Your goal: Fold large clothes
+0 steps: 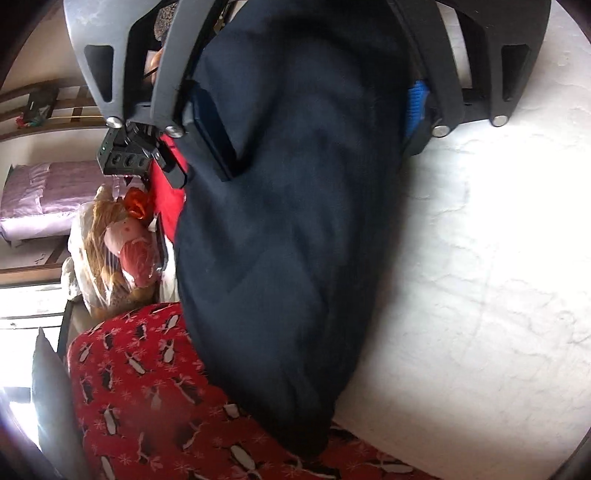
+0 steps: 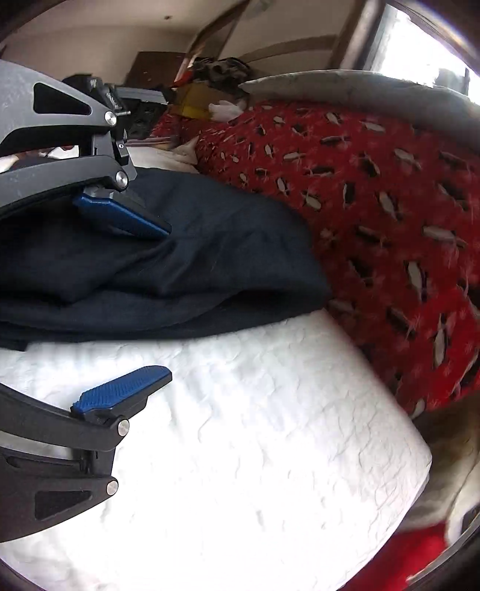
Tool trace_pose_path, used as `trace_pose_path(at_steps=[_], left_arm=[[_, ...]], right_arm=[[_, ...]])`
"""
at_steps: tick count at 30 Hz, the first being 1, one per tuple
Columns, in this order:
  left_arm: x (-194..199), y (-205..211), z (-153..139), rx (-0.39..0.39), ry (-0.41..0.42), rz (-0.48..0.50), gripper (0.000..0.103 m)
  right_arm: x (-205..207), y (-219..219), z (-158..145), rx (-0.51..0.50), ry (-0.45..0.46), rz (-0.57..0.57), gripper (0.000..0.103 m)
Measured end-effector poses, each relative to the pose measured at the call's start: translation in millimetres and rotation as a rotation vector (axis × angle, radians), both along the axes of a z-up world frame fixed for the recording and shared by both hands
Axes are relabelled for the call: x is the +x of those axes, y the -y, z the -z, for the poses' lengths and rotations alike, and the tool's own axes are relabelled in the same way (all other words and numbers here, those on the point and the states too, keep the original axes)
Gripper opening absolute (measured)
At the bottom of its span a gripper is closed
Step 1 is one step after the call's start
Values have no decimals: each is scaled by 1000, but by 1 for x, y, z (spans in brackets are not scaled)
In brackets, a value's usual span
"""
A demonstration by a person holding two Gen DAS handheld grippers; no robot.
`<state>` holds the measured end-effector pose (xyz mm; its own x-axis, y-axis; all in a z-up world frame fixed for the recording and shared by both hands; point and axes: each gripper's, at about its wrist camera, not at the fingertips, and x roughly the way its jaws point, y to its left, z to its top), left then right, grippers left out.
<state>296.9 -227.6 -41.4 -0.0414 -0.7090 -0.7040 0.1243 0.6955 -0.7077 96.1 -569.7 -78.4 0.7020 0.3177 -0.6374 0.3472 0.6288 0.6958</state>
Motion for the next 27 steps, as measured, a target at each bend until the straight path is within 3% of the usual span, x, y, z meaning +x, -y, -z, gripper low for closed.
trace_pose_path(at_steps=[2,4,5,6,7,8,9,13,18,23,27], left_arm=[[-2,0,-3,5,6,-5,79],[-3,2,-4,20,19,-17,64],[-4,1,-5,32,28,-19,52],[-3,4,-6,41,40,-19,40],[-5,2,-7,35,49,-17,35],[-7,-1,-10,29,58,-14,26],[-8,-3,-14,17,66,-10,21],[-19,-9,-32,0,94,-2,18],[-44,-39,-61,-27,120,-17,17],[-79,-90,-90,-19,154,-40,17],[-112,-149,-94,-8,154,-90,17]], right_arm=[[10,-9,3,44,21,-73,80],[30,-19,5,-4,-21,-140,77],[34,-23,4,-38,-35,-153,72],[36,-27,4,-65,-42,-167,53],[37,-29,4,-65,-46,-170,43],[34,-31,4,-73,-41,-156,38],[30,-34,0,-102,-23,-143,25],[25,-43,-19,-154,4,-92,15],[8,-73,-56,-170,26,-89,13],[-8,-120,-78,-136,44,-123,13],[-6,-172,-85,-102,78,-168,13]])
